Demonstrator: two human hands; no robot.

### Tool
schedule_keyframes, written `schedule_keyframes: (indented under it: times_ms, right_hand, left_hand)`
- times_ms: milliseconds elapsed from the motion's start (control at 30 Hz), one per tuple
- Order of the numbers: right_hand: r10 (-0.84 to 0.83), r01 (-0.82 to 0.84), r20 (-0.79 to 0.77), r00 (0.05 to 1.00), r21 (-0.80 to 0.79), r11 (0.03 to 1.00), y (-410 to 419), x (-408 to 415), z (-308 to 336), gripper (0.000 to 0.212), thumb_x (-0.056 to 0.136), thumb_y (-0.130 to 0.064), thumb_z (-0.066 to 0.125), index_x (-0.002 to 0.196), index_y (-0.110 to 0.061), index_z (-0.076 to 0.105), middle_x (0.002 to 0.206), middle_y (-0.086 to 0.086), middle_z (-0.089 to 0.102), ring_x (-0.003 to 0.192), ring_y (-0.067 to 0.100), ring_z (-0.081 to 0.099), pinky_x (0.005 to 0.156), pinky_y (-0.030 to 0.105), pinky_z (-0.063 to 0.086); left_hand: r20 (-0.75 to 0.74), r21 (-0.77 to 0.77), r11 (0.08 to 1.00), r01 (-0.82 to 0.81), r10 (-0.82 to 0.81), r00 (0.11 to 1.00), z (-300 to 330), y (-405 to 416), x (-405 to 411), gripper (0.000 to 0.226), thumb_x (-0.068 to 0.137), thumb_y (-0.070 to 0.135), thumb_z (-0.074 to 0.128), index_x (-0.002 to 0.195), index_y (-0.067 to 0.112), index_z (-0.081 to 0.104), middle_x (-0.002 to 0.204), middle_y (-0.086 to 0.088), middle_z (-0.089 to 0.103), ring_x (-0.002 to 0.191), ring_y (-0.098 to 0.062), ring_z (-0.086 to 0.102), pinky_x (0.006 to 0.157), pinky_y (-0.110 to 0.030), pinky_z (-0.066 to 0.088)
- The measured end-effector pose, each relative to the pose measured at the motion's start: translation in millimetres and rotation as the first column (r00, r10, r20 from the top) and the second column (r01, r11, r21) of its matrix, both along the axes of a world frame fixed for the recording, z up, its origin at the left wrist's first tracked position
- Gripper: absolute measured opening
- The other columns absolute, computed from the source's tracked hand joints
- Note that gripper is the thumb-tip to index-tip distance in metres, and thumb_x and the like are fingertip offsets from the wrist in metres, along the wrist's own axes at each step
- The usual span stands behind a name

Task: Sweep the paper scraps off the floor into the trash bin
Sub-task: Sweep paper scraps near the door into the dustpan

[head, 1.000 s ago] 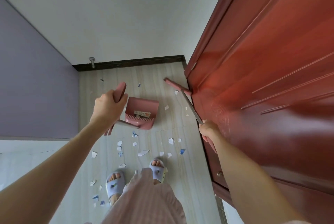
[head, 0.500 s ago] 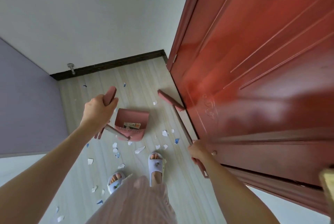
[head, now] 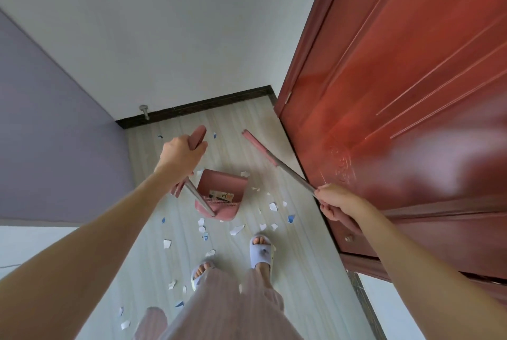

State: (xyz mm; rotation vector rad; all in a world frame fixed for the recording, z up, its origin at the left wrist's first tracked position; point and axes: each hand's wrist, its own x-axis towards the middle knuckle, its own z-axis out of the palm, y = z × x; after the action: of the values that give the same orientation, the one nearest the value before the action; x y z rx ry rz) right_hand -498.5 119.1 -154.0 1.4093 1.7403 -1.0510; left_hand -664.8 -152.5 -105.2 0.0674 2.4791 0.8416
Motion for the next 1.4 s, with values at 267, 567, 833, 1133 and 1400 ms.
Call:
schedule_keyframes:
  times_ms: [267, 567, 833, 1133, 1400]
  right_hand:
    - [0.179, -0.176, -0.053, 0.982, 0.061, 0.983, -54.6, -44.0, -44.0, 0.018, 0.094, -0.006, 0.034, 0.095, -0.003, 0.053, 0.055, 0.009, 0.046, 0.047, 0.019, 0.043, 0.05, 0.026, 0.036]
    - [0.396, -0.398, 0.123, 0.91, -0.01, 0.917, -109.2, -39.0, -23.6, 0.022, 0.082, -0.001, 0.039, 0.065, -0.003, 0.053, 0.052, 0.01, 0.051, 0.05, 0.022, 0.05, 0.056, 0.024, 0.04]
    - [0.235, -0.229, 0.062, 0.97, -0.096, 0.969, -79.8, -86.5, 13.0, 0.038, 0.097, -0.015, 0.042, 0.06, -0.01, 0.045, 0.051, 0.004, 0.045, 0.046, 0.013, 0.039, 0.053, 0.022, 0.034]
    - [0.512, -0.514, 0.056, 0.857, 0.152, 0.844, -99.0, -167.2, -5.2, 0.052, 0.098, -0.013, 0.033, 0.048, -0.006, 0.044, 0.025, 0.005, 0.044, 0.022, 0.015, 0.041, 0.043, 0.019, 0.032]
    - [0.663, -0.672, 0.107, 0.741, 0.149, 0.726, -122.0, -223.9, -23.9, 0.052, 0.097, -0.008, 0.035, 0.046, -0.006, 0.043, 0.021, 0.008, 0.04, 0.017, 0.014, 0.038, 0.041, 0.018, 0.032]
  left_hand:
    - [0.001, 0.007, 0.992, -0.129, 0.129, 0.992, -11.0, -56.7, -14.4, 0.032, 0.096, 0.032, 0.051, 0.094, 0.001, 0.059, 0.068, -0.008, 0.055, 0.054, -0.024, 0.06, 0.063, -0.037, 0.057]
    - [0.047, -0.014, 0.984, -0.177, 0.177, 0.983, -8.8, -93.2, -21.2, 0.032, 0.096, 0.034, 0.051, 0.093, 0.003, 0.058, 0.069, -0.009, 0.057, 0.055, -0.024, 0.061, 0.049, -0.026, 0.056]
    - [0.042, -0.015, 0.973, -0.232, 0.232, 0.972, 1.1, -107.3, -27.7, 0.032, 0.097, 0.033, 0.048, 0.091, 0.002, 0.057, 0.066, -0.007, 0.054, 0.053, -0.024, 0.061, 0.045, -0.024, 0.045]
    - [0.014, -0.072, 0.946, -0.317, 0.319, 0.948, -7.0, -124.8, -49.9, 0.038, 0.096, 0.034, 0.047, 0.093, -0.002, 0.058, 0.079, -0.017, 0.059, 0.079, -0.04, 0.066, 0.072, -0.044, 0.058]
    - [0.054, -0.06, 0.913, -0.403, 0.406, 0.912, -17.9, -136.4, -64.9, 0.03, 0.096, 0.034, 0.047, 0.075, 0.012, 0.049, 0.072, -0.006, 0.051, 0.069, -0.032, 0.061, 0.071, -0.045, 0.057]
